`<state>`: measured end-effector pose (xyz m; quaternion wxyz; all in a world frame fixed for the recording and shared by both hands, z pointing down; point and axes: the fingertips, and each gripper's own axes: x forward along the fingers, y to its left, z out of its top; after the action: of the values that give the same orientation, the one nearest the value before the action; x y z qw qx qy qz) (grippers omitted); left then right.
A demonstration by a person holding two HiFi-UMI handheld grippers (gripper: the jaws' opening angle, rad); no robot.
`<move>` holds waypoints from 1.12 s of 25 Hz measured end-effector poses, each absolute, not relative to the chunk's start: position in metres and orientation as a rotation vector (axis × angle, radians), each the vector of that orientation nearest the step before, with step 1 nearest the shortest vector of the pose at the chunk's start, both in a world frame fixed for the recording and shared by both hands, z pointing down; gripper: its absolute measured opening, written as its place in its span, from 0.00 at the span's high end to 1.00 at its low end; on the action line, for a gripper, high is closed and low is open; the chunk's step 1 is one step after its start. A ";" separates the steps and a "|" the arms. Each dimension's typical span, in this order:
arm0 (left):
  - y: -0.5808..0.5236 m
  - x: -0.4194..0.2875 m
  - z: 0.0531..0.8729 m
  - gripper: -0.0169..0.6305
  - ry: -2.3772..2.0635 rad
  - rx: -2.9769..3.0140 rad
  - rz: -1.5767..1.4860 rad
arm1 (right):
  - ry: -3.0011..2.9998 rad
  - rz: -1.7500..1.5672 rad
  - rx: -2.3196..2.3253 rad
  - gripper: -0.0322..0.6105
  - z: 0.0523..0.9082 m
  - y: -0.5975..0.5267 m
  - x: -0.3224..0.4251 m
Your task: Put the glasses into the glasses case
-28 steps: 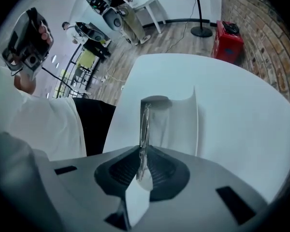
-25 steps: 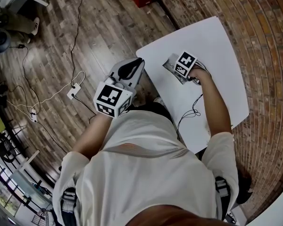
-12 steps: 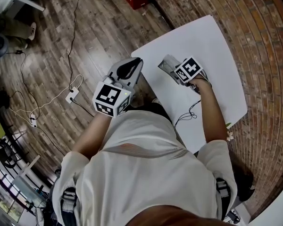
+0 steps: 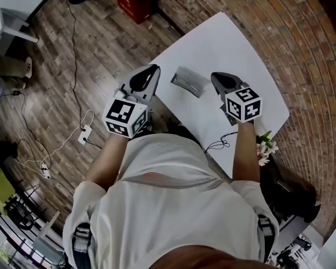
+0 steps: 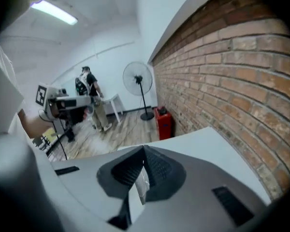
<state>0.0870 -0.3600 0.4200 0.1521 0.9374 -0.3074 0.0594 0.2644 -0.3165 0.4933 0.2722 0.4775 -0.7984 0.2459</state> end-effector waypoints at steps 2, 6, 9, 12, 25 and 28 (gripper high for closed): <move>-0.360 0.094 0.412 0.93 -0.868 2.716 0.160 | -2.248 0.608 1.399 0.87 0.458 -0.311 0.268; -0.357 0.115 0.393 0.93 -0.836 2.769 0.134 | -2.373 0.438 1.648 0.87 0.391 -0.295 0.287; -0.356 0.136 0.377 0.93 -0.780 2.825 0.111 | -2.384 0.303 1.874 0.87 0.351 -0.277 0.310; -0.350 0.152 0.361 0.93 -0.739 2.872 0.082 | -2.398 0.240 2.069 0.87 0.323 -0.257 0.333; -0.325 0.178 0.338 0.93 -0.661 2.928 0.031 | -2.294 0.154 2.233 0.87 0.310 -0.222 0.362; -0.324 0.176 0.339 0.93 -0.678 2.924 0.029 | -2.306 0.172 2.211 0.87 0.314 -0.224 0.361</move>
<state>0.1763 -0.3240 0.3387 0.0697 0.9717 -0.2254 0.0096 0.3605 -0.2241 0.3141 -0.0291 0.6908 -0.7205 0.0536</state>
